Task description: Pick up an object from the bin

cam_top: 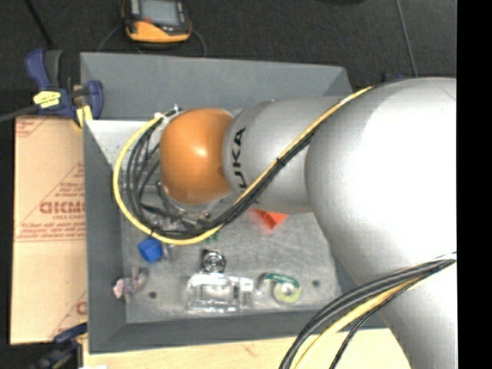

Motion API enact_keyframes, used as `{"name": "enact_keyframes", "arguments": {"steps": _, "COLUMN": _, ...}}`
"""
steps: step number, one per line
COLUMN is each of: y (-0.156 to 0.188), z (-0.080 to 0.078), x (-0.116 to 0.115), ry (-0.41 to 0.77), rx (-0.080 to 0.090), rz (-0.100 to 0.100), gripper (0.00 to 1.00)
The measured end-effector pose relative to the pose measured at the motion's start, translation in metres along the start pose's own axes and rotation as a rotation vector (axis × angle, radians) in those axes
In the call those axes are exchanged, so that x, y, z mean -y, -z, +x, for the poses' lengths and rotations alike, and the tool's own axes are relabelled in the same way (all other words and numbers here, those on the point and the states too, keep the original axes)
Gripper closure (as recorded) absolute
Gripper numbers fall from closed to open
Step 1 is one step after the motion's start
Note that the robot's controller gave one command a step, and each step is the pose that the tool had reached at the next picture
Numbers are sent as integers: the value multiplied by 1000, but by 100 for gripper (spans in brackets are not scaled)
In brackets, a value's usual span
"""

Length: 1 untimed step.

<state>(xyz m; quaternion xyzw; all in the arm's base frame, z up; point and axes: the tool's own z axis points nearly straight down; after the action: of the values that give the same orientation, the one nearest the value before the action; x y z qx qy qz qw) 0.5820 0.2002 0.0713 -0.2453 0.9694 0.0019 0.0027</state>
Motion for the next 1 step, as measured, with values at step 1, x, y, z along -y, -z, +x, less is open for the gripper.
{"name": "enact_keyframes", "arguments": {"steps": 1, "y": 120, "z": 0, "x": 13, "ry": -4, "rx": 6, "rz": 7, "gripper": 100}}
